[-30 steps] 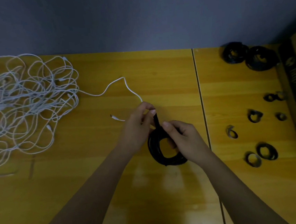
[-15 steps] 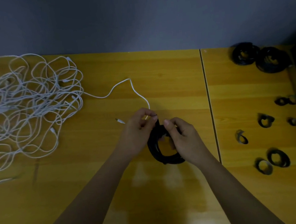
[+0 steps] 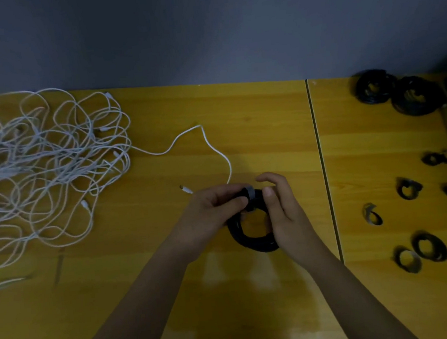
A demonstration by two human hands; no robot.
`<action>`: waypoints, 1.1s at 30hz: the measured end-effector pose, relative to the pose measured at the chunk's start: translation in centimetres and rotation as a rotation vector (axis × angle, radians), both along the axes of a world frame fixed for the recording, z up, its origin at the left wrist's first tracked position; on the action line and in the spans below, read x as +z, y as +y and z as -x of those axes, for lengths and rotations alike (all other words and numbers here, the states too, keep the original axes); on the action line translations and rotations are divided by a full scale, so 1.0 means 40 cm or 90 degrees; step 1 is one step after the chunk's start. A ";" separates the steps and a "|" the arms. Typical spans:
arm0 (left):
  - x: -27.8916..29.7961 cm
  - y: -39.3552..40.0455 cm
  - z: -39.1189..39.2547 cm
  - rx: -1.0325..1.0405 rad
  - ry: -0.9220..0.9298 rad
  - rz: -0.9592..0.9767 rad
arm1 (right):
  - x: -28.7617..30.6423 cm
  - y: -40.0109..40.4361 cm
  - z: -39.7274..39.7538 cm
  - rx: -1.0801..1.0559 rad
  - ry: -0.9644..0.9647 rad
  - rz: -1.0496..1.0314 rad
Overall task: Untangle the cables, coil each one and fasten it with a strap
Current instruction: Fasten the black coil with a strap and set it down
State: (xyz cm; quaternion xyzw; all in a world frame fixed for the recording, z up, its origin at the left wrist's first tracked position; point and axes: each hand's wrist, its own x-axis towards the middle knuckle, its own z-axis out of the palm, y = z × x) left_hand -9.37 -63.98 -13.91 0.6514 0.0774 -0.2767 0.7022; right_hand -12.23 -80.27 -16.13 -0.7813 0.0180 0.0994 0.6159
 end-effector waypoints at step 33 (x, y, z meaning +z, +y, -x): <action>-0.006 -0.010 -0.003 0.019 -0.073 0.027 | 0.011 0.007 0.027 0.013 -0.396 0.306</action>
